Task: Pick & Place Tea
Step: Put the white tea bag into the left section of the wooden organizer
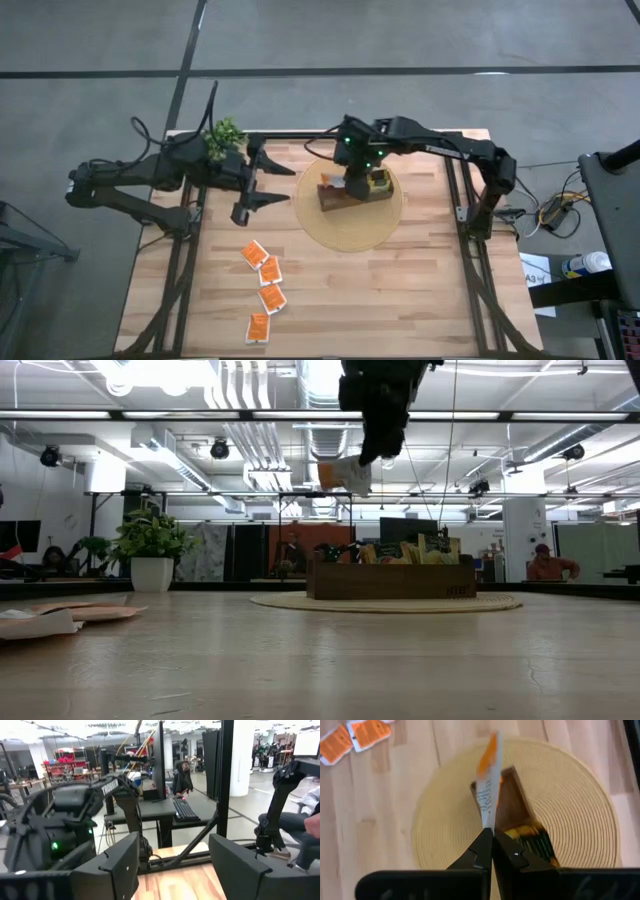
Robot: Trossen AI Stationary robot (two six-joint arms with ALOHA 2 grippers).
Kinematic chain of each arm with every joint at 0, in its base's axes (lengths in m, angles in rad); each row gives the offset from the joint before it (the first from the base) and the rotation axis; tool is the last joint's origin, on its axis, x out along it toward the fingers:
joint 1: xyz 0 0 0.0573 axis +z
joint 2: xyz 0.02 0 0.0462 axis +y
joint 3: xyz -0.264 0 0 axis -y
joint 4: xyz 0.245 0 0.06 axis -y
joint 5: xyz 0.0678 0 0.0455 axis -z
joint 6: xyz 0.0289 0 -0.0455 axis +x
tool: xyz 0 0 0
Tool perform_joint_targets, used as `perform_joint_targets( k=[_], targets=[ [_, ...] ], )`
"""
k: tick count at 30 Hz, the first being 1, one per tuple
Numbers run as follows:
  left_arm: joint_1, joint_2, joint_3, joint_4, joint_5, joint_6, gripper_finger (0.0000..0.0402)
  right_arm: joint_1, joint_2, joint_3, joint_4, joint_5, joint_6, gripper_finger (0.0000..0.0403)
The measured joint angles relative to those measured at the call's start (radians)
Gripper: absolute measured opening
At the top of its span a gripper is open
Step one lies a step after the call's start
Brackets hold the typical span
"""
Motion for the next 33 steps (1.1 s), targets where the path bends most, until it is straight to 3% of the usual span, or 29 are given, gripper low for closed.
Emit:
perform_joint_targets(
  k=[10,20,29,33],
  targets=[
    [0.0,0.002,0.0,-0.044,0.0,0.0,0.0233,0.002,0.03,0.069,-0.008,0.023,-0.035,0.0008],
    [0.0,0.016,0.0,-0.08,-0.07,-0.033,0.0233,0.038,-0.115,0.052,0.028,-0.071,-0.125,0.0008],
    [0.001,0.156,0.05,-0.099,-0.077,-0.058,0.0233,0.111,-0.127,0.046,0.001,-0.056,-0.139,0.0008],
    [0.001,0.253,0.174,-0.286,-0.121,-0.063,0.0233,0.131,-0.126,0.039,-0.005,-0.014,-0.128,0.0008]
  ],
)
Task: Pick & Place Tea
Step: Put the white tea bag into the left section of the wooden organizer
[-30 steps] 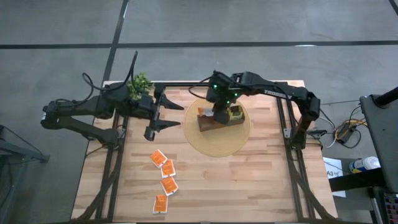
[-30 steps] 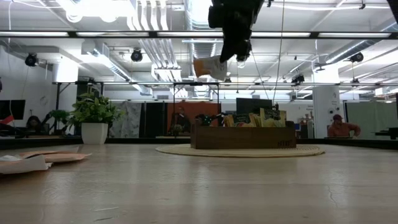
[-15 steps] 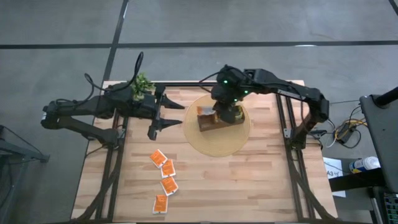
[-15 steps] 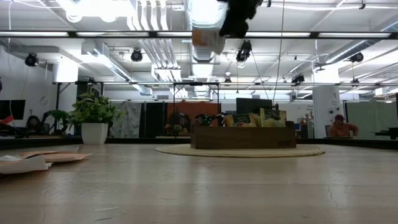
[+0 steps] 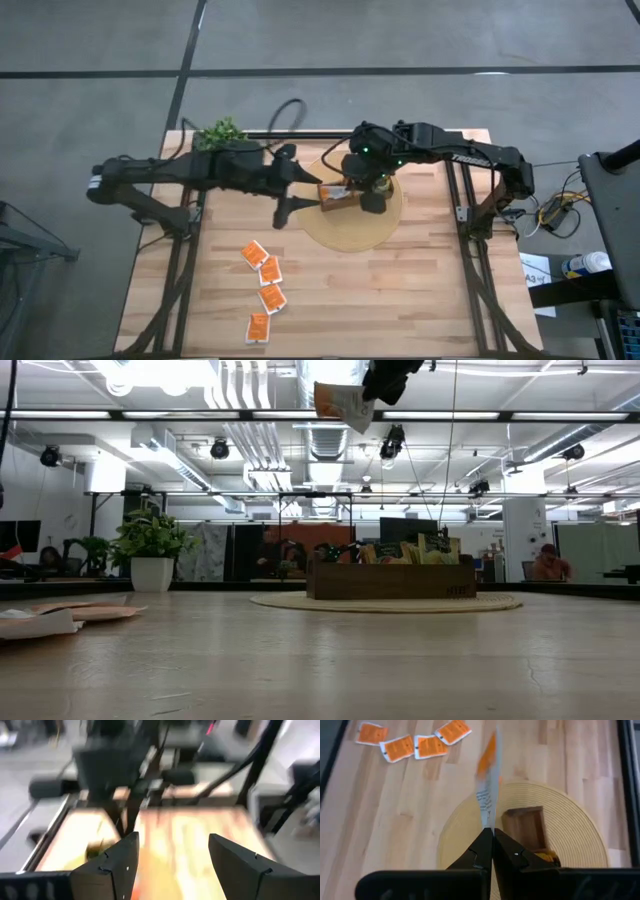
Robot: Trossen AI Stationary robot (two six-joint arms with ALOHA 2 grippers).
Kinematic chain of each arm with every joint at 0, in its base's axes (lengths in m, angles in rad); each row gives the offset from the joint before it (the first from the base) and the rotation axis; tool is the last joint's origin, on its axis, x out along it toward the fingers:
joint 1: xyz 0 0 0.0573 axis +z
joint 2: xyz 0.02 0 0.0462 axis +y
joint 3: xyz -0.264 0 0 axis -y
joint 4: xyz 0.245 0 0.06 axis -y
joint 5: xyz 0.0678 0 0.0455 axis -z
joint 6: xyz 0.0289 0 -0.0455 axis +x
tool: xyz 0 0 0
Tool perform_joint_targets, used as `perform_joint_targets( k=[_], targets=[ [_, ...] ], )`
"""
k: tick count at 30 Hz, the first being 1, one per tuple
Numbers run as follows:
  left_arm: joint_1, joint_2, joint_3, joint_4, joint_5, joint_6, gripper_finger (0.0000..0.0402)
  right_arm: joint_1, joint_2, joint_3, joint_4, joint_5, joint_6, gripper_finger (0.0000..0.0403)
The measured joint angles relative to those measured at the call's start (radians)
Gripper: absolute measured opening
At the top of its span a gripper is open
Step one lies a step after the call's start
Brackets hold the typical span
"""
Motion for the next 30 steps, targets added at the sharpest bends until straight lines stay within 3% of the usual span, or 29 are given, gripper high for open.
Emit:
perform_joint_targets(
  k=[4,11,23,30],
  targets=[
    [0.002,0.104,0.151,-0.222,-0.045,-0.003,0.0233,0.005,0.0,0.0,-0.019,0.017,0.003,0.0008],
    [0.003,0.245,0.293,-0.316,-0.051,0.022,0.0233,0.017,-0.002,0.011,-0.018,0.035,-0.002,0.0008],
    [0.013,0.314,0.299,-0.352,-0.14,-0.018,0.0229,0.059,-0.003,0.012,-0.015,0.035,-0.023,0.0008],
    [0.016,0.335,0.299,-0.373,-0.139,-0.039,0.022,0.075,-0.003,0.012,0.003,0.035,-0.023,0.0008]
  ],
)
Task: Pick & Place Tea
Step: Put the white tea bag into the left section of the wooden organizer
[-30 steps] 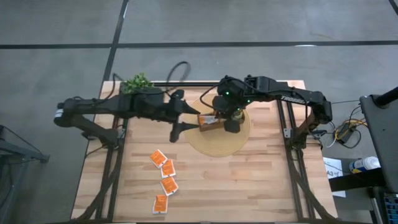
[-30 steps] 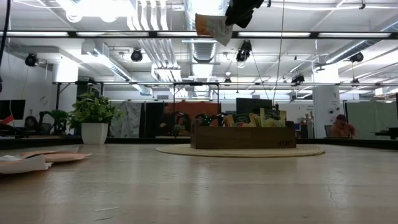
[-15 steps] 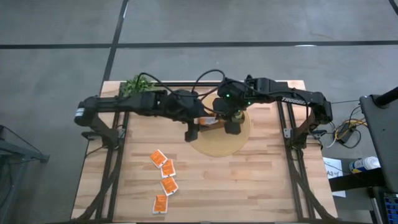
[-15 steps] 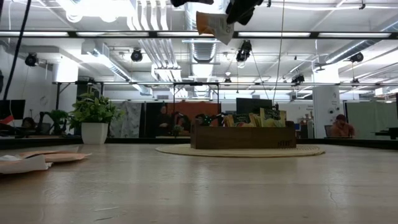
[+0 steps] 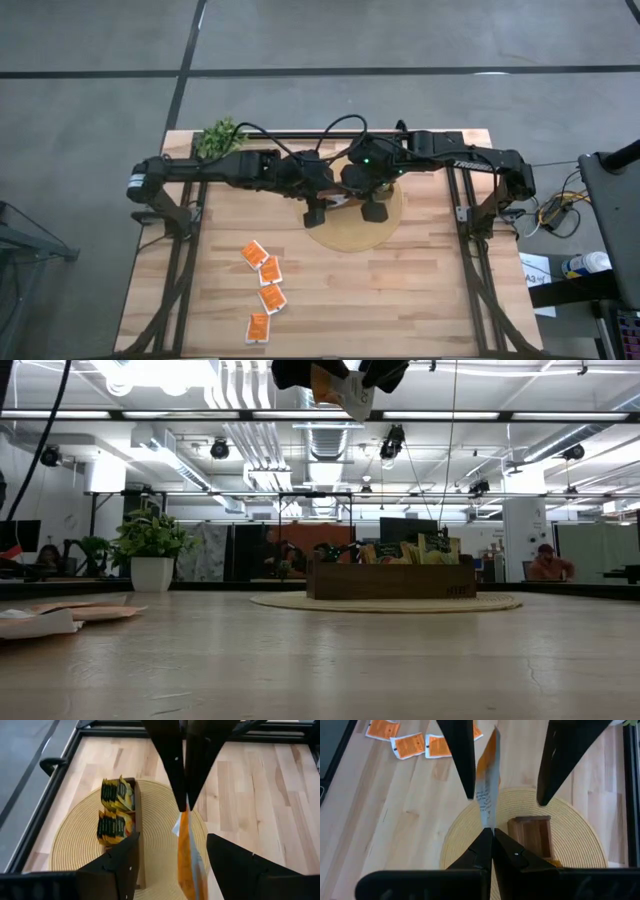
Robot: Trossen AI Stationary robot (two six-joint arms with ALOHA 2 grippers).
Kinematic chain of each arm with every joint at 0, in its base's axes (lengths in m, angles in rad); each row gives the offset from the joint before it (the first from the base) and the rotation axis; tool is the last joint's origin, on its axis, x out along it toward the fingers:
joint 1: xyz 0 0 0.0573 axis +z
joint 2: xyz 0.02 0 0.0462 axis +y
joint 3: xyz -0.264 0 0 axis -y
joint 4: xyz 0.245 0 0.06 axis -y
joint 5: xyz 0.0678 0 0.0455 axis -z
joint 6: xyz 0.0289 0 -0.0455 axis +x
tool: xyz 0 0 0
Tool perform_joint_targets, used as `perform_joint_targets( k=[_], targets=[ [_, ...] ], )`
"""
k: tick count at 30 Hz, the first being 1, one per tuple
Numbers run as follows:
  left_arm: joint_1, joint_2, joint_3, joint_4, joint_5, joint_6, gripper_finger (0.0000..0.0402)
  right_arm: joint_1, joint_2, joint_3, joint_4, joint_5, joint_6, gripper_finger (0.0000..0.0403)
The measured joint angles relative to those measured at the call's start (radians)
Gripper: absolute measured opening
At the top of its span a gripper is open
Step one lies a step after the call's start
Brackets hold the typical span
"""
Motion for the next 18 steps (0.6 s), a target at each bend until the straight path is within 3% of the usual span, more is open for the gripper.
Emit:
perform_joint_targets(
  k=[6,18],
  targets=[
    [0.0,0.003,0.0,0.0,0.007,-0.021,0.0197,0.01,0.0,0.0,0.013,0.0,0.003,0.0008],
    [0.0,-0.003,-0.001,-0.019,0.018,-0.028,0.0117,0.01,0.0,0.0,0.028,0.0,0.003,0.0008]
  ],
)
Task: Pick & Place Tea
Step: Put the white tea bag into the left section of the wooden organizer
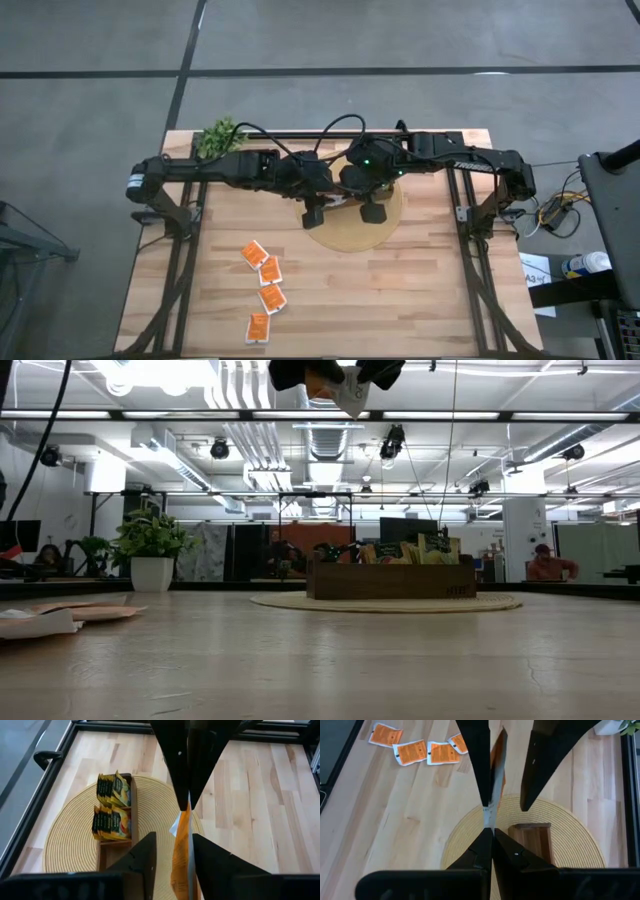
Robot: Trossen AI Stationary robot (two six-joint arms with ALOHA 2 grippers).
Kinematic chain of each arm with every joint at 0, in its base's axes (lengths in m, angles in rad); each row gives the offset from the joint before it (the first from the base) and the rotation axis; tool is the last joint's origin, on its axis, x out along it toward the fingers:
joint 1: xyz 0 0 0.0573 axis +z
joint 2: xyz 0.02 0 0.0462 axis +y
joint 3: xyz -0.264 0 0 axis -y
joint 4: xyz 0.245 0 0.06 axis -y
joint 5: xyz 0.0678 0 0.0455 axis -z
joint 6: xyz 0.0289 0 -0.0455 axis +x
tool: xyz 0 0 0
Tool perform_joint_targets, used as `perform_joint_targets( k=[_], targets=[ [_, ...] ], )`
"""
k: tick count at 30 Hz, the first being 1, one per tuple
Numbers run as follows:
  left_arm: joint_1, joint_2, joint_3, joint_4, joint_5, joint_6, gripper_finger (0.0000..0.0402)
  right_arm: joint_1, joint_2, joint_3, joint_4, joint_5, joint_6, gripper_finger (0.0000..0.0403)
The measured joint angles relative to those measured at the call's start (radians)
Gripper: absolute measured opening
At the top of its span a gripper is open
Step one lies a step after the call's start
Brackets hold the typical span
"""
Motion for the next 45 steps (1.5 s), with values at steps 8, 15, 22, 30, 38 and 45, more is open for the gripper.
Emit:
perform_joint_targets(
  k=[8,15,22,30,38,45],
  targets=[
    [0.0,0.0,0.0,0.017,0.005,-0.001,0.0084,0.0,0.0,0.0,0.001,0.0,0.0,0.0008],
    [0.0,-0.001,0.001,0.053,0.026,-0.002,0.0083,0.0,0.0,0.0,0.001,-0.001,0.0,0.0008],
    [0.001,-0.002,0.003,0.05,0.05,0.001,0.0083,0.0,0.0,0.0,0.001,-0.001,0.0,0.0008],
    [0.0,-0.002,0.003,0.042,0.061,0.037,0.0014,0.0,0.0,0.0,0.001,-0.002,0.0,0.0008],
    [0.0,-0.003,0.003,0.039,0.06,0.042,0.0001,0.0,-0.001,0.0,0.001,-0.002,0.028,0.0009],
    [0.0,-0.006,0.002,-0.004,0.058,0.034,0.0001,0.0,-0.064,0.0,0.034,-0.002,0.043,0.0023]
  ],
)
